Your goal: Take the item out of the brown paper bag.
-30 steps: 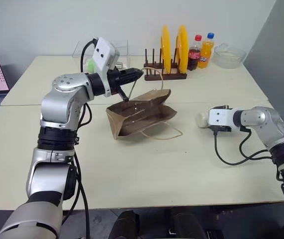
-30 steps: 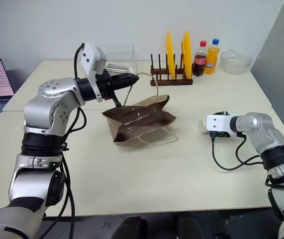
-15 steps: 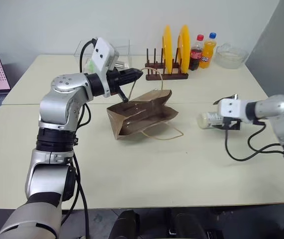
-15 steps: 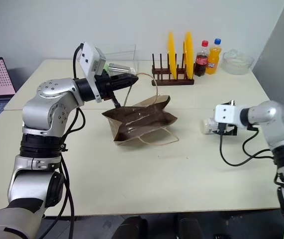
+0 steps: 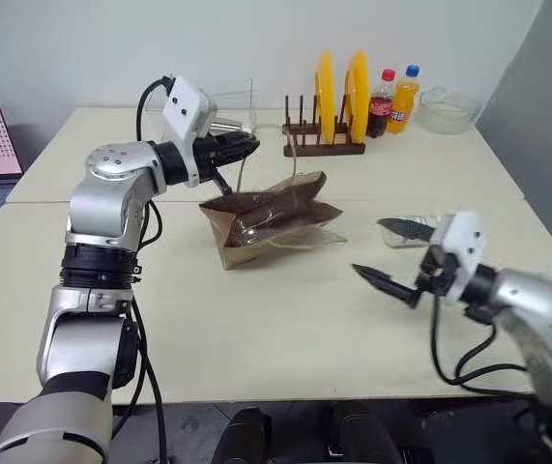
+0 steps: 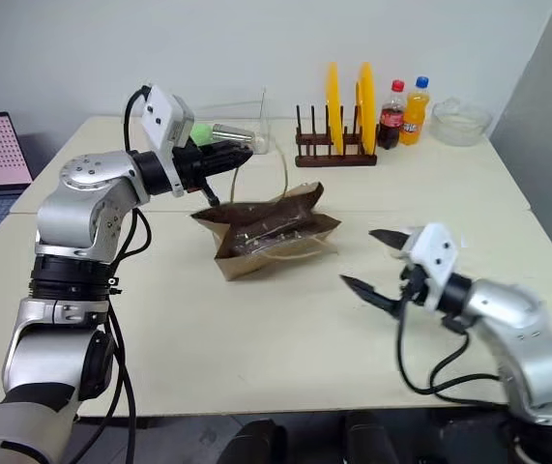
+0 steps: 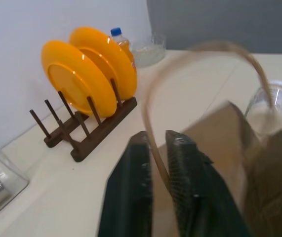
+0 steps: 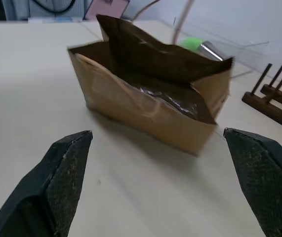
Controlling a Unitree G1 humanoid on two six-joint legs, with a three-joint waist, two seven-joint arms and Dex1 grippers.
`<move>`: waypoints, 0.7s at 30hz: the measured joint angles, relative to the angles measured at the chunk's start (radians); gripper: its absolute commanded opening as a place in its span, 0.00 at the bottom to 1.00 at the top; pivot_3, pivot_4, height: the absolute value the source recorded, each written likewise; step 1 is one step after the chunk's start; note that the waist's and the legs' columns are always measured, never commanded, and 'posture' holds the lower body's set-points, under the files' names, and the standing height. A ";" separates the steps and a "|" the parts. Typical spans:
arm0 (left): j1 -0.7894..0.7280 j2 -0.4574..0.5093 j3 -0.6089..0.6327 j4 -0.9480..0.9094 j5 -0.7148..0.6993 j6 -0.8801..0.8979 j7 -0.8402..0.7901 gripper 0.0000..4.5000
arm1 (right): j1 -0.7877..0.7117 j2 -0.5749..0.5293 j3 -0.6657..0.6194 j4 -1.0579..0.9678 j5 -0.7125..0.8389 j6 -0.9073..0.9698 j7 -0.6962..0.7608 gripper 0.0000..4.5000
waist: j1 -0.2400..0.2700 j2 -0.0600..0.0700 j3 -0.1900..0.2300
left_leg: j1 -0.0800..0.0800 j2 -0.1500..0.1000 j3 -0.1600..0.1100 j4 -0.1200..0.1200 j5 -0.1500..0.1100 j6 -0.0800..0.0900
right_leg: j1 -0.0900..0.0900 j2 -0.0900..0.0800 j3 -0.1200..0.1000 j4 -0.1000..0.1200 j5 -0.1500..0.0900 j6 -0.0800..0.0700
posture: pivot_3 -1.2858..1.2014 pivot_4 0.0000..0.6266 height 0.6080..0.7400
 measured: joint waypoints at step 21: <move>0.441 0.037 0.325 -0.391 -0.048 0.013 0.261 0.97 | -0.023 -0.002 0.046 0.098 -0.057 -0.116 -0.065 1.00 | 0.004 0.001 -0.001 | 0.000 0.001 -0.001 -0.001 -0.001 0.002 | 0.001 -0.001 -0.001 -0.003 0.000 0.000 | 0.52 0.24 1.00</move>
